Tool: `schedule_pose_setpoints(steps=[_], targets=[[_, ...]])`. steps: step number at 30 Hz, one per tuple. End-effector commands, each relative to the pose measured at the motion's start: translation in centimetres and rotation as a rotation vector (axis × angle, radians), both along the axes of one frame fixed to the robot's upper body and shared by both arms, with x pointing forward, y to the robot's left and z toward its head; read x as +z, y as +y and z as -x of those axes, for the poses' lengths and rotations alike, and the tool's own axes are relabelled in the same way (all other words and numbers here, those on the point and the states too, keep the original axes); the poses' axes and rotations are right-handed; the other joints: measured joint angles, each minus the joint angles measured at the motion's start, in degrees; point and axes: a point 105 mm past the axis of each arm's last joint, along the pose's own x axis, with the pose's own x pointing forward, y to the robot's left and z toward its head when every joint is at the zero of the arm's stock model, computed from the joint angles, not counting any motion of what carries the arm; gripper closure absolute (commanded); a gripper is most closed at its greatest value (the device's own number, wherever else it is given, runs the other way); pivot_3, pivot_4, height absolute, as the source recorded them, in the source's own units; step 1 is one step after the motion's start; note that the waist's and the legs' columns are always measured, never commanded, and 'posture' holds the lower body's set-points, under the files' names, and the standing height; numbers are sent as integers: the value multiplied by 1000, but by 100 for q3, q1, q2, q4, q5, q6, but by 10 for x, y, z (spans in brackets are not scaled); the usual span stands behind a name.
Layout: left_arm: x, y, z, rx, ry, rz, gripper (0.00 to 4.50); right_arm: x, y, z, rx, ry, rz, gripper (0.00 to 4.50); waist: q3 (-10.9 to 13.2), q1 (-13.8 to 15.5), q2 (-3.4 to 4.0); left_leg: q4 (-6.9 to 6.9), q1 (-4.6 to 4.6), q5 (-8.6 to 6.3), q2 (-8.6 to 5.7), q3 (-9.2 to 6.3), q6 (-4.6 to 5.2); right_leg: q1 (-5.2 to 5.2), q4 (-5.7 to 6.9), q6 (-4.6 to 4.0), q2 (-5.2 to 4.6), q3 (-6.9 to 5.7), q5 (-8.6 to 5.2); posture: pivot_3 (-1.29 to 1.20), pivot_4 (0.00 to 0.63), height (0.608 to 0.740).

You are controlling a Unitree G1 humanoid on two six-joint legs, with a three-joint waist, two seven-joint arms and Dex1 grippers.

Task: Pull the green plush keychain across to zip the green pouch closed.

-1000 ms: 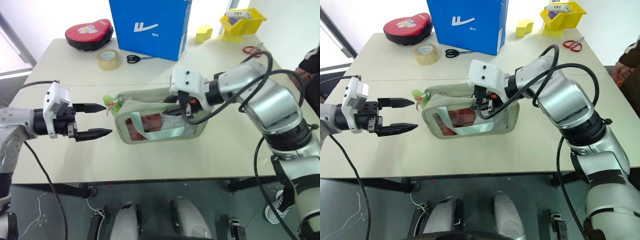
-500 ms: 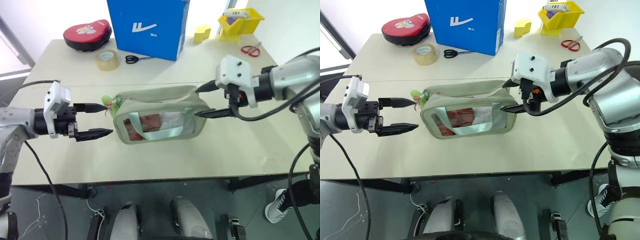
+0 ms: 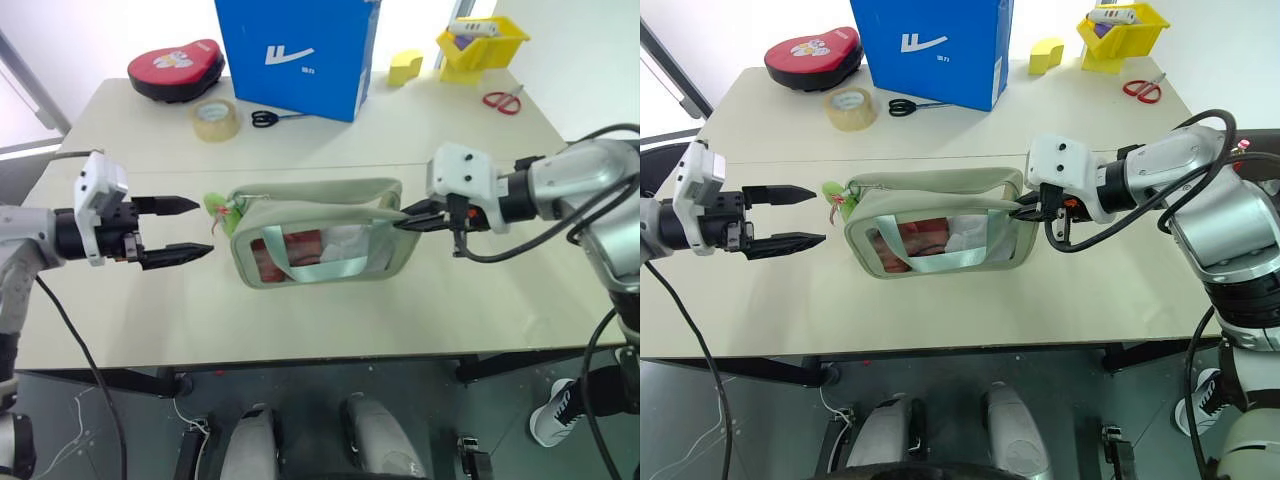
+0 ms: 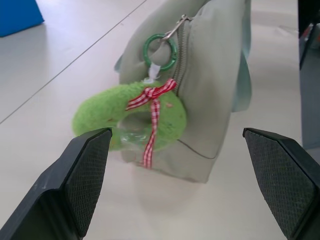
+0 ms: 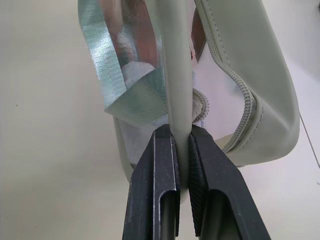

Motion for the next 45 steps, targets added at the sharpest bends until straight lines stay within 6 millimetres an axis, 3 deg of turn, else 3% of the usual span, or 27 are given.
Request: schedule_pose_setpoints(steps=[1,8,9,11,18,25,26,29,32,34,39,42,45], targets=[[5,4,-12,48,-58,-16,0,13,8,5,24,-45,-18,4449,0,1,0,0,0,0,0,0,0,0,0,0,0,0,0,0,150,737],[-5,11,-39,130,-63,0,0,13,9,5,18,-50,-19,4449,0,-4,0,1,0,0,0,2,0,0,1,0,2,0,0,0,150,737],[-9,12,-42,138,-57,-2,254,14,9,5,18,-51,-20,4483,0,-3,0,2,0,0,0,2,0,0,1,0,1,1,0,0,150,737],[-12,12,-48,144,-43,22,894,14,9,4,17,-53,-24,4500,0,-5,0,2,0,0,0,3,0,0,1,0,1,1,0,0,150,737],[-8,4,-51,94,-39,89,4389,17,9,3,0,-57,-32,4500,0,-2,0,3,0,0,0,0,0,0,3,0,0,1,0,0,150,737],[-7,1,-43,43,-22,82,4456,18,7,2,-10,-57,-33,4500,0,5,0,3,0,0,0,-1,0,1,3,0,-3,0,0,0,150,737],[-9,4,-42,56,11,91,4226,18,7,2,-8,-58,-33,4500,0,3,0,3,0,0,0,-1,0,1,3,0,-2,0,0,0,150,737],[-7,8,-41,66,39,100,3217,18,7,2,-6,-59,-34,4500,0,-2,0,3,0,0,0,-1,0,1,3,0,-2,0,0,0,150,737],[-10,9,-44,81,3,52,1564,17,8,2,0,-60,-37,4500,0,8,0,3,0,0,0,-1,0,1,3,0,-2,0,0,0,150,737],[-11,8,-47,80,-14,35,694,18,9,1,1,-62,-39,4500,0,8,0,5,0,0,0,-1,0,1,3,0,-3,0,0,0,150,737],[-12,-3,-55,56,-16,77,694,19,9,1,-1,-70,-40,4500,0,9,0,6,0,0,0,-1,0,2,5,1,-3,-1,0,0,150,737],[-13,-4,-56,50,8,88,1499,21,8,1,-8,-74,-44,4500,0,3,0,6,0,0,0,-1,0,2,5,1,-2,-1,0,0,150,737],[-10,0,-56,48,1,93,3054,21,7,1,-15,-78,-46,4500,0,0,0,6,0,0,0,-1,0,1,5,1,-2,-1,0,0,150,737]])
